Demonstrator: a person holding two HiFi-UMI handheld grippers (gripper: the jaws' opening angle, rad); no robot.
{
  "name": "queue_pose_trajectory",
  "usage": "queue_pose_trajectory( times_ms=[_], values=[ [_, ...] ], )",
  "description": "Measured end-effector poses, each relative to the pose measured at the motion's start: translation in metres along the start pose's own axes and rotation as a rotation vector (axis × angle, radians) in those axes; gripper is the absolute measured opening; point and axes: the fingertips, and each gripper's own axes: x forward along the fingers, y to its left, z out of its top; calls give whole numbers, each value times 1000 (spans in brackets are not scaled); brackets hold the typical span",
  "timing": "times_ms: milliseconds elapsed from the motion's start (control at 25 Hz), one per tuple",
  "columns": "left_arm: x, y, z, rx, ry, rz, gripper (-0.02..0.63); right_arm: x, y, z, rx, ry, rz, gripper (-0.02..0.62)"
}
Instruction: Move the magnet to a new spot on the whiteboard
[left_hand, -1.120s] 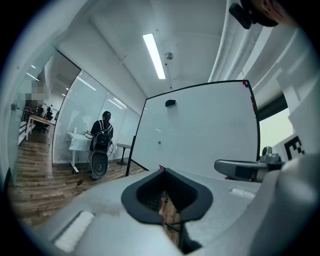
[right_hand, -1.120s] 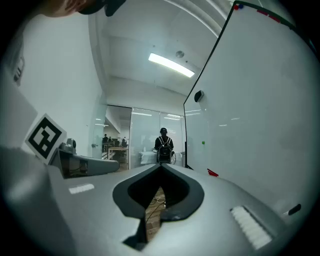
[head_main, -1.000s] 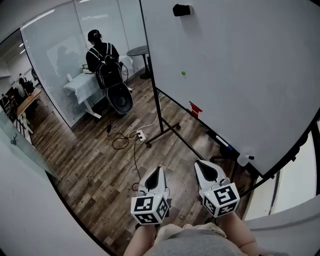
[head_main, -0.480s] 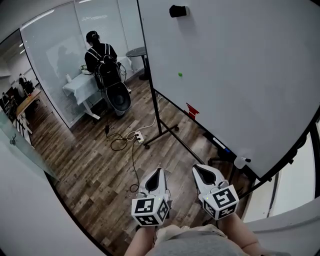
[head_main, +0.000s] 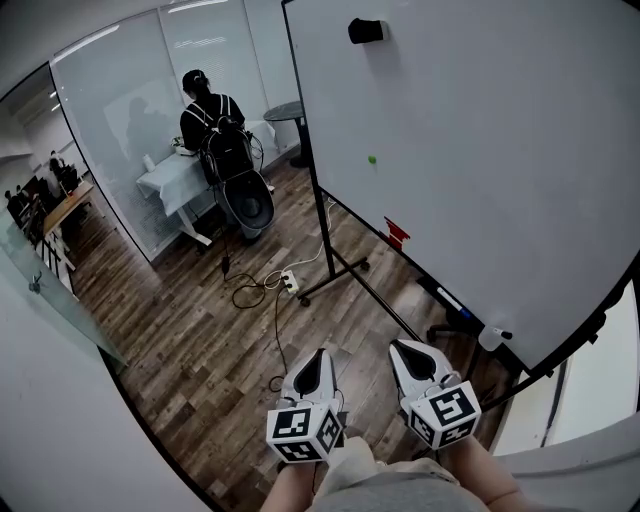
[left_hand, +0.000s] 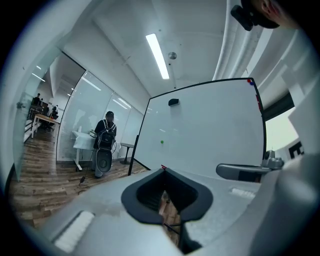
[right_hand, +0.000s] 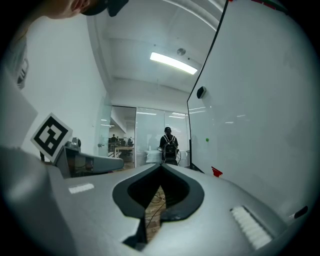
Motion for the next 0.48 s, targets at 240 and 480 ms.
queue_pose_trajectory(
  times_ms=[240, 480],
  values=[
    [13, 9, -1, -4, 8, 9, 5, 16, -6, -3, 15, 4, 13, 0],
    [40, 25, 4, -5, 11, 6, 5, 45, -18, -1, 8, 6, 7, 0]
  ],
)
